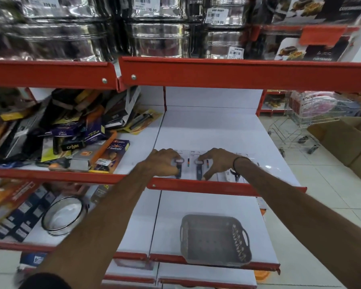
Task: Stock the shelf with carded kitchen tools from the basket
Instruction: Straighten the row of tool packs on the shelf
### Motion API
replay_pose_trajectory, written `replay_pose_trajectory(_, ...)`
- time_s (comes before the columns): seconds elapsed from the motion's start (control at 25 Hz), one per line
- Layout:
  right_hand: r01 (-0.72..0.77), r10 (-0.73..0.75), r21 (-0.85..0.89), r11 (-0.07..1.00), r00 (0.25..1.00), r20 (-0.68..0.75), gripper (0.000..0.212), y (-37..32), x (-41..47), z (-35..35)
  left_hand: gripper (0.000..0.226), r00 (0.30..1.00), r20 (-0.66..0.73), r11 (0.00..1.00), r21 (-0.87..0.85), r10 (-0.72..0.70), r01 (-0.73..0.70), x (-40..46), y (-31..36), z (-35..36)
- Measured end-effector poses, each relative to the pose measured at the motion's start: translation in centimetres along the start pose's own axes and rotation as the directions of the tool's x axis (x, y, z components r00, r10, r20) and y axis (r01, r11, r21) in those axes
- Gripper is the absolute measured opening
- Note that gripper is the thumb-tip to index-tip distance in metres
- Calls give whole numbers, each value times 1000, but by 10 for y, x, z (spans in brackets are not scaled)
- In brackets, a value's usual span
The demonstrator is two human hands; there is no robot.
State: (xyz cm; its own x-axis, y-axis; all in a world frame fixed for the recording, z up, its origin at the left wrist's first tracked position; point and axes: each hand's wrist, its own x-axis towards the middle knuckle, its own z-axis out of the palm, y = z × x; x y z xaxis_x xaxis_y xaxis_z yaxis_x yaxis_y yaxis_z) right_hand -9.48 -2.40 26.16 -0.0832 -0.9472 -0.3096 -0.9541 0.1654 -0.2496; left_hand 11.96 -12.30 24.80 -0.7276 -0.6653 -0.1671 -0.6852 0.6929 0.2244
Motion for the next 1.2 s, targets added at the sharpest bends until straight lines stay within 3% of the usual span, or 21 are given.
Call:
replay_pose_trajectory(0.24,8,-7,42,999,1000,-10,85,0,0,0,71,1000,-22,999,42,11,-10,5,2,4)
replay_pose_trajectory(0.4,6,-6,-19,1000,1000,29,96,1,-2,-3,64,1000,16,992,123,15,-16,14,8,-3)
replay_pose_trajectory(0.6,-29,33,-97,995,999,42,106,31,-14,-34,68,994,-42,995,15,97,-97,25,41,-14)
replay_pose_trajectory(0.76,-104,122,-155,982,987,107,103,56,-28,-28,66,989,67,983,116,132,-139,25,57,-5)
replay_pose_trajectory(1.2,-67,73,-90,994,995,69,92,36,-23,-17,66,988,78,957,248,137,-152,29,65,-1)
